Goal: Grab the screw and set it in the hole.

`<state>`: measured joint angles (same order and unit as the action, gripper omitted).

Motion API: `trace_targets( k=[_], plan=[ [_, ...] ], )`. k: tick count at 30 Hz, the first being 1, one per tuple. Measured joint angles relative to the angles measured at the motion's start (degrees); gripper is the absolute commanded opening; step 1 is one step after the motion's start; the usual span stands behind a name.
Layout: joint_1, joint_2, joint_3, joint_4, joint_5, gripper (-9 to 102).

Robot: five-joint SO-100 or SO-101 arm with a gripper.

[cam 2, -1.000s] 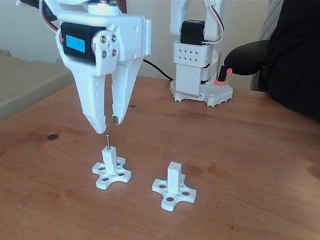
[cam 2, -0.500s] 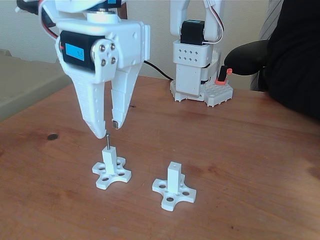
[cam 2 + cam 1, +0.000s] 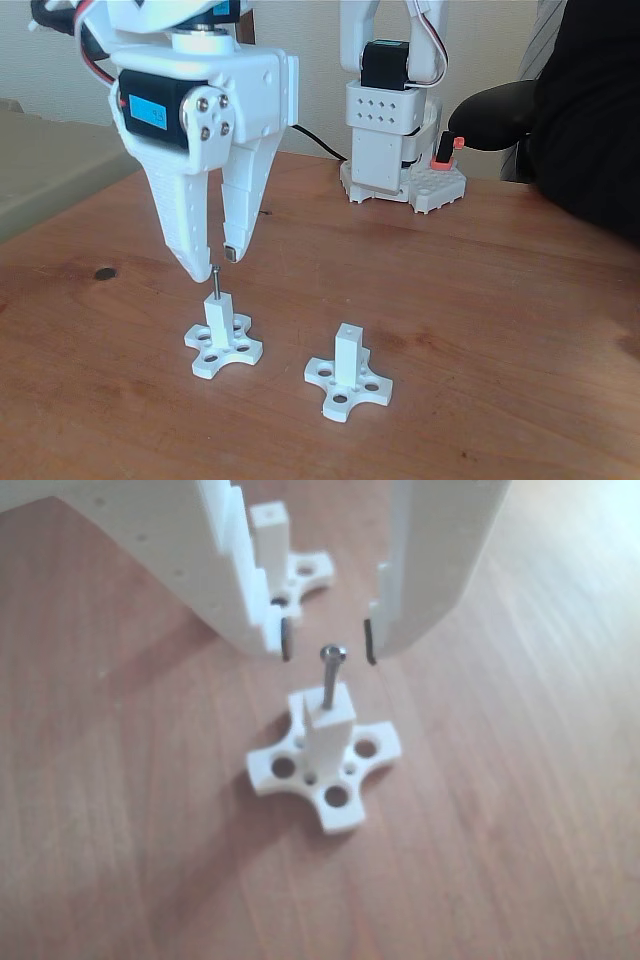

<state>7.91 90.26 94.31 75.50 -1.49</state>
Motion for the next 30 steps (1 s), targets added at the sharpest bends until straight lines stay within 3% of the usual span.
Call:
trace_targets(
  k=[30],
  plan=[
    [0.0, -2.99, -0.88, -1.41, 0.0, 7]
  ],
)
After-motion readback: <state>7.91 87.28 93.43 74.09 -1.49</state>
